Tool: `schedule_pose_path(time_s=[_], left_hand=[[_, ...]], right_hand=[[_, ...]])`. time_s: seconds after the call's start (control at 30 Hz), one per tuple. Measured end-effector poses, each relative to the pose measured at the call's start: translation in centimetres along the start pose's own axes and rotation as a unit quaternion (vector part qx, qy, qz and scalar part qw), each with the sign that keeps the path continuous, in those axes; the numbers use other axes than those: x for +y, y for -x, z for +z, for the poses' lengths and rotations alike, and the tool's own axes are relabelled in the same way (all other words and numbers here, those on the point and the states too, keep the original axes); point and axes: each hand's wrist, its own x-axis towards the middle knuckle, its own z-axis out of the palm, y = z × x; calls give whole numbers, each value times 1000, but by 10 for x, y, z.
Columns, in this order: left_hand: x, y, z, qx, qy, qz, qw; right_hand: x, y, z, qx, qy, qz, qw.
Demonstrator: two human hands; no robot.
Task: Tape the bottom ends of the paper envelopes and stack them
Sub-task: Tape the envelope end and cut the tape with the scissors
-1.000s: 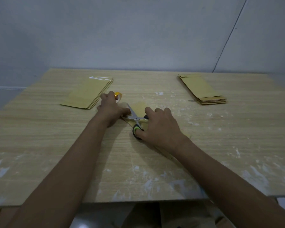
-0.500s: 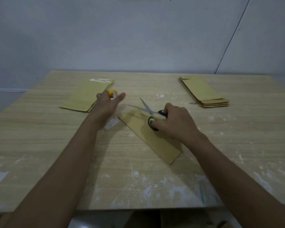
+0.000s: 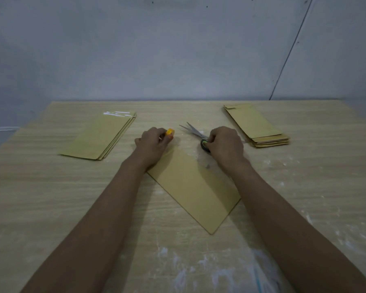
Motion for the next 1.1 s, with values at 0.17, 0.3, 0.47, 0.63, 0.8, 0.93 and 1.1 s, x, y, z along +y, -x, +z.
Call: schedule_pose_path(time_s=[0.17,0.3,0.47,0.63,0.8,0.93,1.1], left_hand=[[-10,-5,2,21,41,1,999],[-14,-5,4,22,70,-1,997],[-15,-5,3,20,77,1,997],[-14,-3,3,27,74,2,997],[-14,-2,2,26,79,3,997],[-13,-2,2,26,76,5,997],[-12,-1,1,25,77,3,997]], right_hand=[[-2,0,2,-7,34,-14,999],[-7,8,0,48,32,-36,998],[-21,20,-2,85,-46,-103,990],[-33,36,4,41,-48,-169,984],[-36,42,11,11,-39,-184,982],[-35,42,9,3,-32,-180,983],[-34,43,9,0,-28,-178,984]])
